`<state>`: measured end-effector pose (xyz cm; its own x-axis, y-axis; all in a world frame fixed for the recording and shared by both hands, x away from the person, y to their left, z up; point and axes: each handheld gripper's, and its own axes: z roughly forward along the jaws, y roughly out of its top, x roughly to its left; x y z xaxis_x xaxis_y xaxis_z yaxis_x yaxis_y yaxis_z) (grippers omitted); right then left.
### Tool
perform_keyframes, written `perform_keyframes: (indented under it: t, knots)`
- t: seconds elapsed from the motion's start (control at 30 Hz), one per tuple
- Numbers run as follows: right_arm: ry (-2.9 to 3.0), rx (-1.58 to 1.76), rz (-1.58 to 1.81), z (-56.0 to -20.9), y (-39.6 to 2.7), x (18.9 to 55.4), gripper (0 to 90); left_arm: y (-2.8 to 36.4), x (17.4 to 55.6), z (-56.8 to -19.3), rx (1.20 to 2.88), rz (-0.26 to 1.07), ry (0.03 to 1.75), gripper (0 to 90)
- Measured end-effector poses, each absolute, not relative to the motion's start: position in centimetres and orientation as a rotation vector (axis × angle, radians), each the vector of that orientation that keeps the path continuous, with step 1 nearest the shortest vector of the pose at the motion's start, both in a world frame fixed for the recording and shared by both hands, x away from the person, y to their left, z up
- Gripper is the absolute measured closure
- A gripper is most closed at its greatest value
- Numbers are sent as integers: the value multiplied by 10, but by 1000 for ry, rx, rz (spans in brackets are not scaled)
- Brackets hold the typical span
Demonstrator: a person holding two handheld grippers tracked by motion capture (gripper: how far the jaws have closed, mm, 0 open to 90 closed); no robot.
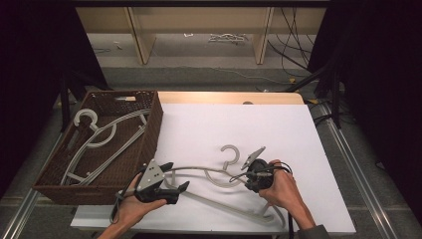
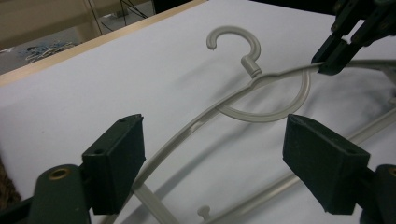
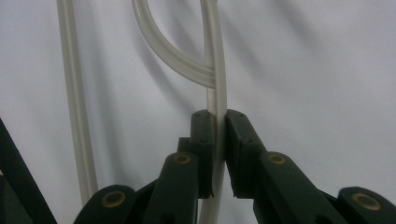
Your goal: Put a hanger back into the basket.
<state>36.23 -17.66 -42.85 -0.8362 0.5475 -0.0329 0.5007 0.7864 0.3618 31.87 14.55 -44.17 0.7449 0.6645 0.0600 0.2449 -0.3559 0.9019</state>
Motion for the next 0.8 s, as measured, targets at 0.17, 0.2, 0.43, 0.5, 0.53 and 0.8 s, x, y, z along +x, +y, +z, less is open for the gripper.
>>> perform_keyframes:
  t: [0.17, 0.2, 0.43, 0.5, 0.53, 0.8]
  knots:
    - [2807, 746, 529, -413, -177, 353, 826, 118, 339, -437, 2019, 500, 663, 258]
    - [2807, 746, 529, -413, -177, 353, 826, 118, 339, -437, 2019, 500, 663, 284]
    - [2790, 695, 533, -403, -178, 346, 827, 80, 356, -439, 2115, 426, 602, 343]
    - [2788, 692, 530, -402, -178, 346, 827, 77, 357, -439, 2132, 414, 599, 350]
    - [2791, 685, 528, -401, -178, 345, 828, 79, 368, -435, 2182, 543, 451, 364]
    - [2789, 657, 525, -396, -177, 342, 828, 58, 367, -442, 2210, 404, 502, 495]
